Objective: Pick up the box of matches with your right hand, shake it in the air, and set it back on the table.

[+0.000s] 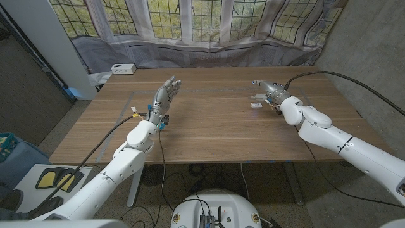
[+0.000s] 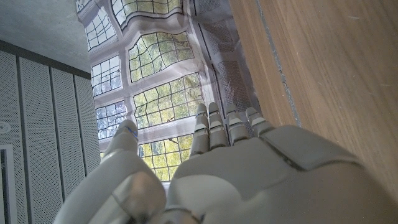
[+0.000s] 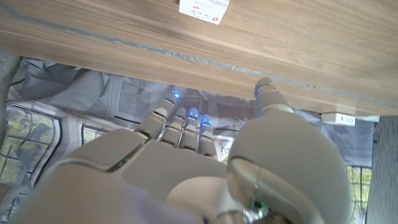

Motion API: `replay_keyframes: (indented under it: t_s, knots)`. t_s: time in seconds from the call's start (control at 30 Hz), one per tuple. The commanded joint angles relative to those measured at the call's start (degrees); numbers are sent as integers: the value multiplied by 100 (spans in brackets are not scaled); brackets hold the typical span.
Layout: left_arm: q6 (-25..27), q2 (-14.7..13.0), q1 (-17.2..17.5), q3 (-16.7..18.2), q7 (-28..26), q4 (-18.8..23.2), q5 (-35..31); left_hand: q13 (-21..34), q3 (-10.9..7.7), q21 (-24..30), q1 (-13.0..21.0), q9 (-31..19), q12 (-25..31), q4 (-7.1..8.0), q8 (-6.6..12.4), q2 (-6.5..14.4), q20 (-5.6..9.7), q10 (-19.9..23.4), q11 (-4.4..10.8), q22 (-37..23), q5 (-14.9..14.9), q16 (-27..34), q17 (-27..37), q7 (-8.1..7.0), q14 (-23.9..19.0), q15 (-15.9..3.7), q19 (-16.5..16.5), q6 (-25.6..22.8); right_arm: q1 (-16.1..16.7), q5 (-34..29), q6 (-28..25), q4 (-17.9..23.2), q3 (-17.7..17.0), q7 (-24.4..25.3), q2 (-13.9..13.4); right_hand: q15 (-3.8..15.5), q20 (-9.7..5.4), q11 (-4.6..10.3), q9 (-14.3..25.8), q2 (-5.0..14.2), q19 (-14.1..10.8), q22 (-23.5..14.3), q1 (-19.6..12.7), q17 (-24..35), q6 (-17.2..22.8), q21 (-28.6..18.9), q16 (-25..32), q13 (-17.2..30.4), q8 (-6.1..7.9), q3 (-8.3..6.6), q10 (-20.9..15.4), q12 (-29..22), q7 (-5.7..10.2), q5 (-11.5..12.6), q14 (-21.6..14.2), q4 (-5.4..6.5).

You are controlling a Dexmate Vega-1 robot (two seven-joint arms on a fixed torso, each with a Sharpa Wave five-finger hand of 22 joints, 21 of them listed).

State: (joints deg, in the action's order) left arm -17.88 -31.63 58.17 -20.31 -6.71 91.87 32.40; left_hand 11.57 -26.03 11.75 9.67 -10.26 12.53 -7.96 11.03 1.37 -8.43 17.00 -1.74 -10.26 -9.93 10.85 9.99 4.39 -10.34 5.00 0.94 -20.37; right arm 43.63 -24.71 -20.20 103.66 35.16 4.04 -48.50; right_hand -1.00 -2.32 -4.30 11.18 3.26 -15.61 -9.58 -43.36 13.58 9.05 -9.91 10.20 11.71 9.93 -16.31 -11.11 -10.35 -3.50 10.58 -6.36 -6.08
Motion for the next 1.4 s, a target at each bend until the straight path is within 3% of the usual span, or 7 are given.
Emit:
replay_keyframes:
  t_s: [0.03, 0.4, 0.77, 1.03, 1.3, 1.4]
  knots:
    - [-27, -145, -18, 70, 217, -1, 103, 20, -42, -9, 7, -28, 2, -8, 0, 43, -47, 27, -58, -31, -13, 5, 33, 28, -54, -2, 19, -17, 600, 625, 310, 406, -534, 916, 100, -36, -47, -41, -2, -1, 206, -7, 107, 0, -96, 25, -6, -11, 25, -25, 113, -8, -22, 6, 174, 2]
    - [-95, -285, 10, 131, 468, 4, 207, 20, -45, -6, 10, -27, 1, -9, -19, 43, -42, 26, -13, -31, -14, 4, 32, 24, -54, -4, 12, 33, 975, 890, 609, 577, -832, 1612, 265, -80, -34, -96, -9, 19, 318, -7, 278, -3, 25, -9, 40, -22, 102, 18, 104, -57, -72, 0, 251, 64]
    - [-56, -318, -82, 106, 381, -6, 32, 20, -48, -5, 14, -27, -5, -12, -42, 43, -31, 12, 2, -31, -14, 7, 32, 18, -64, -5, 8, 107, 1264, 1751, 1759, 362, -1327, 1962, 497, -66, -28, -84, -13, 54, 227, -8, 492, -14, 322, -81, 113, -37, 209, 61, 4, -113, -49, -5, 175, 132]
    - [-48, -213, -218, 46, 327, -90, -33, 19, -52, -1, 18, -27, -5, -14, -54, 43, -19, 15, 43, -30, -15, 8, 32, -3, -69, -13, -4, 159, 1225, 2219, 2452, 96, -1478, 1880, 671, -75, -15, -93, -10, 63, 199, -8, 535, -27, 413, -96, 142, -40, 232, 59, -31, -126, -70, -4, 111, 129]
    - [-78, -75, -373, -37, 351, -245, -51, 18, -54, 4, 22, -26, -5, -17, -49, 42, 1, 17, 36, -30, -15, 12, 31, -7, -85, -26, -19, 168, 1065, 3251, 3213, -539, -1645, 1388, 974, -90, -2, -91, -11, 69, 163, -8, 589, -31, 331, -109, 149, -42, 189, 67, -49, -130, -61, -6, 103, 141]
    - [-72, -33, -418, -66, 376, -287, -31, 16, -56, 10, 26, -26, 1, -19, -41, 42, 72, 37, -34, -30, -15, 16, 31, 6, -98, -22, -38, 162, 1003, 3616, 3447, -792, -1681, 1163, 1070, -115, 5, -104, -12, 71, 155, -9, 624, -31, 322, -111, 159, -44, 182, 77, -62, -133, -89, -8, 84, 153]
